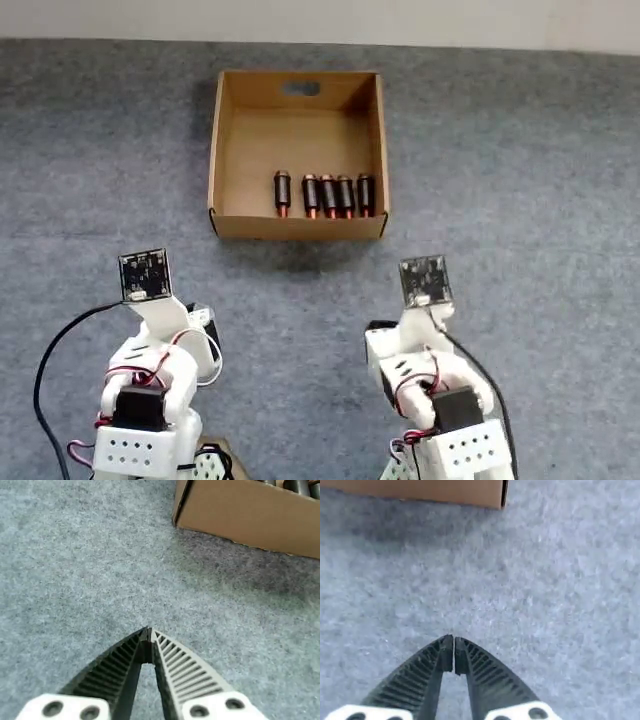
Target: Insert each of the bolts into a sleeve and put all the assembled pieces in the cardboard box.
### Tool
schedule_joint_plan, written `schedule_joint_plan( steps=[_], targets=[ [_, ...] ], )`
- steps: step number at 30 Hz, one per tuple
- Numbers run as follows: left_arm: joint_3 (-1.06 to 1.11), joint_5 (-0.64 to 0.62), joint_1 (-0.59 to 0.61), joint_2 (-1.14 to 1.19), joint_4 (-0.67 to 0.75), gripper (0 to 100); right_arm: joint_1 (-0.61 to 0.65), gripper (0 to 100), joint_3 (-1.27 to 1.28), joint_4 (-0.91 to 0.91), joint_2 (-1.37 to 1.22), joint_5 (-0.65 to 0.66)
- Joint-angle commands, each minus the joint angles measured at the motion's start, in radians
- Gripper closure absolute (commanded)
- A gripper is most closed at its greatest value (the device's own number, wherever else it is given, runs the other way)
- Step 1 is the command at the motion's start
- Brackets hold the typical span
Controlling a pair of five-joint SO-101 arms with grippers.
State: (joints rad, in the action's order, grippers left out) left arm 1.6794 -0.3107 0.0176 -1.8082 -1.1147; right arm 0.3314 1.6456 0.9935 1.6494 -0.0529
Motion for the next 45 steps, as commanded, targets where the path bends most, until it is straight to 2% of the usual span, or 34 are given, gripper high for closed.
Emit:
schedule_joint_plan(
  steps=[1,3,9,15,17,21,25,45],
  targets=[
    [0.018,0.005,-0.002,0.004,-0.006,99,-0.012,98.9,0.117,-0.041,0.131,0.009],
    [0.018,0.005,-0.002,0.004,-0.006,99,-0.012,98.9,0.168,-0.03,0.196,0.005],
    [0.018,0.005,-0.002,0.005,-0.006,99,-0.012,98.9,0.168,-0.018,0.133,0.006],
    [0.018,0.012,-0.002,0.004,-0.006,99,-0.01,98.9,0.163,0.189,0.113,0.009],
    [0.018,0.107,0.005,0.004,-0.006,99,-0.01,98.9,0.162,0.199,0.113,0.006],
    [0.018,0.408,0.045,-0.001,-0.075,99,-0.01,98.9,0.162,0.199,0.113,0.009],
    [0.018,0.546,0.056,-0.001,-0.224,99,-0.01,98.9,0.162,0.199,0.113,0.009],
    [0.018,0.555,0.058,-0.005,-0.232,99,-0.012,98.9,0.166,0.257,0.186,0.006]
  ],
)
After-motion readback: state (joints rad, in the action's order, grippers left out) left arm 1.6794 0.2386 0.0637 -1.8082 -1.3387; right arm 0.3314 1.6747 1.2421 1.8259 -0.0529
